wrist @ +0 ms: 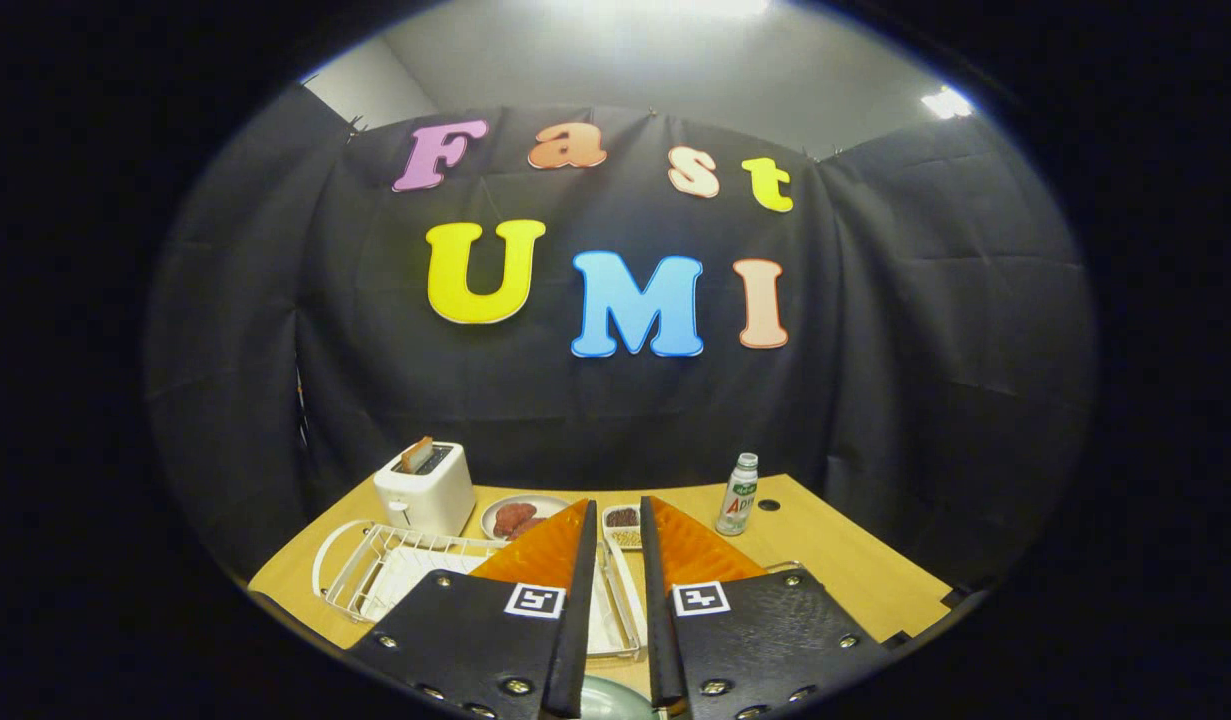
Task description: Take the plate from the dish rack, then take the spoon from the basket and place it into the plate.
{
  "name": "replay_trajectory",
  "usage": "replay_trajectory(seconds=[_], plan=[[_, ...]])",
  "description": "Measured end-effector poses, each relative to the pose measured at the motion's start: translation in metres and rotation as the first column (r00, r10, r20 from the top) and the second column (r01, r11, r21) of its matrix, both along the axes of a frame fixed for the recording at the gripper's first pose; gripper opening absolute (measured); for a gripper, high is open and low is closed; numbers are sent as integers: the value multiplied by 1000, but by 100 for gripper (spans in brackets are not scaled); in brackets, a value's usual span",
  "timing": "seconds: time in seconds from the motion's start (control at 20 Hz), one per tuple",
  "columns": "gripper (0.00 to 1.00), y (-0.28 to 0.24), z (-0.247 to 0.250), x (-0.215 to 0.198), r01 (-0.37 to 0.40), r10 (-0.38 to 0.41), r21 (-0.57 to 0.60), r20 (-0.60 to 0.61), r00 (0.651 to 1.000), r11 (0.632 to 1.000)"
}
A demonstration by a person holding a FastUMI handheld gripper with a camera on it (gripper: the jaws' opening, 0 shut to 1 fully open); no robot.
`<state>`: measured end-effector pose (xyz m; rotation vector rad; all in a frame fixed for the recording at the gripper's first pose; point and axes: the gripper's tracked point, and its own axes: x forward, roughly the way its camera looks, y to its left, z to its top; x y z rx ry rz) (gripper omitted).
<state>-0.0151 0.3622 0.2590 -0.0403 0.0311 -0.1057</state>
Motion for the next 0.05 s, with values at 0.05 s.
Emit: replay_trajectory(seconds=[0.05], plan=[[25,-4,8,0,3,-3,-1,18,1000,1000]])
